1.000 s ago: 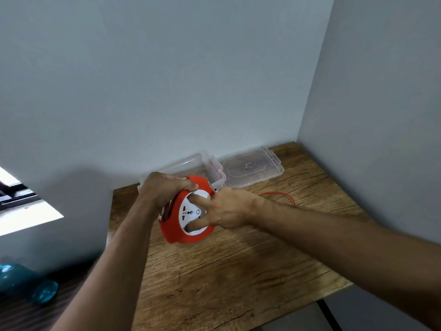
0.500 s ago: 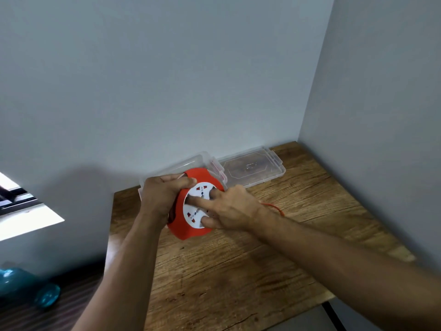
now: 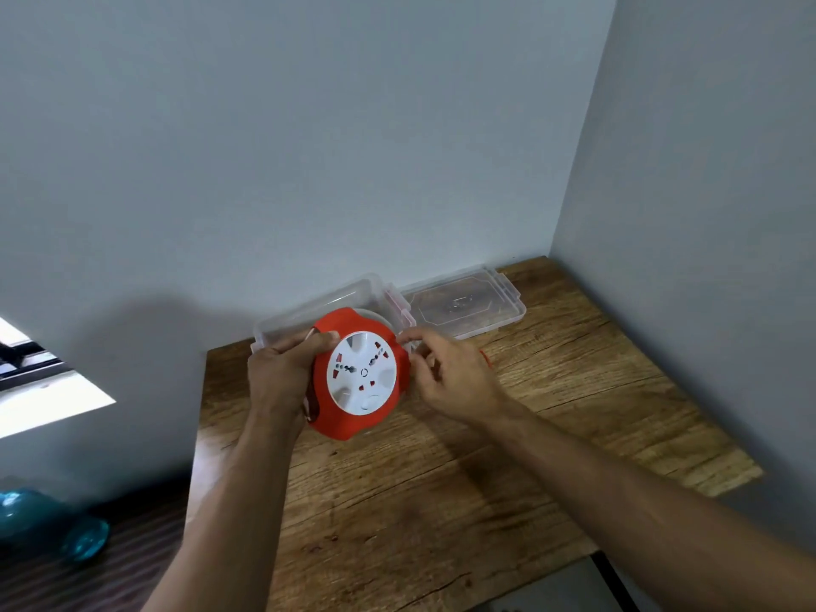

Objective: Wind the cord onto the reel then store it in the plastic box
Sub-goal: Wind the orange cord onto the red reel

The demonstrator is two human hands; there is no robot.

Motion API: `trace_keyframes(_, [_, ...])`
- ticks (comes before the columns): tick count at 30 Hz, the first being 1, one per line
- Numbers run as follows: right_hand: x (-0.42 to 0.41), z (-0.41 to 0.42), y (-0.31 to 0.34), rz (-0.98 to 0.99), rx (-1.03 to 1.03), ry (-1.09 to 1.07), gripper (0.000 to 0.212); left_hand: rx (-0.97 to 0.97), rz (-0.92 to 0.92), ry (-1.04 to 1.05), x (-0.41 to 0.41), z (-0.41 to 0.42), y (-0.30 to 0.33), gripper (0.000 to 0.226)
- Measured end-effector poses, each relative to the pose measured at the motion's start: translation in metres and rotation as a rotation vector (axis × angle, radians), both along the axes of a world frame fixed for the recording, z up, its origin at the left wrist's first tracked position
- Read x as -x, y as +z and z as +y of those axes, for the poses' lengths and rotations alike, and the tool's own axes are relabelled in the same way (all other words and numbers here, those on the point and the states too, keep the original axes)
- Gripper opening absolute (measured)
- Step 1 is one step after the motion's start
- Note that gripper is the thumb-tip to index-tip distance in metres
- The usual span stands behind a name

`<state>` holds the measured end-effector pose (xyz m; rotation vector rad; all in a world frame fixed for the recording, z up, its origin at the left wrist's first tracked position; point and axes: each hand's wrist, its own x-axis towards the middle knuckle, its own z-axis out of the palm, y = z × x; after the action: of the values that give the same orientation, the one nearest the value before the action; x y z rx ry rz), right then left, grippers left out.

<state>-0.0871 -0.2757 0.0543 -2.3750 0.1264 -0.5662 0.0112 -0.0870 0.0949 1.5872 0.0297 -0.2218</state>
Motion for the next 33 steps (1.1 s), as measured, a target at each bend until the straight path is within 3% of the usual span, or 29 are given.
trace_keyframes(4, [-0.005,-0.021,-0.008,0.261,0.095,0.006,0.039,0.026,0.013,0.023,0.000,0.004,-0.002,0.007])
trace_keyframes(10, [-0.006,-0.032,-0.013,0.275,0.155,-0.048,0.031,0.051,0.018,-0.011,0.001,0.010,-0.004,0.008])
trace_keyframes(15, [-0.011,-0.053,-0.012,0.068,-0.214,-0.516,0.029,0.130,0.033,-0.040,0.007,0.017,-0.005,0.011])
trace_keyframes(18, [-0.007,-0.080,-0.021,0.317,-0.327,-0.647,0.019,0.250,0.060,-0.027,0.010,0.019,-0.001,0.053])
trace_keyframes(21, [0.006,-0.093,-0.030,0.704,-0.120,-0.565,0.036,0.299,0.069,0.000,0.011,0.020,0.002,0.061])
trace_keyframes(24, [0.011,-0.076,-0.025,0.875,0.377,-0.546,0.030,0.286,0.079,-0.019,0.013,0.016,0.003,0.054])
trace_keyframes(26, [0.005,-0.052,-0.012,0.742,0.565,-0.435,0.033,0.271,0.091,-0.031,0.013,0.012,0.000,0.049])
trace_keyframes(30, [-0.005,-0.010,-0.001,0.137,0.470,-0.006,0.036,0.204,0.098,0.011,0.014,0.002,-0.009,0.010])
trace_keyframes(33, [-0.008,0.013,0.000,0.112,0.556,0.200,0.053,0.185,0.105,0.049,0.016,-0.005,-0.009,0.012])
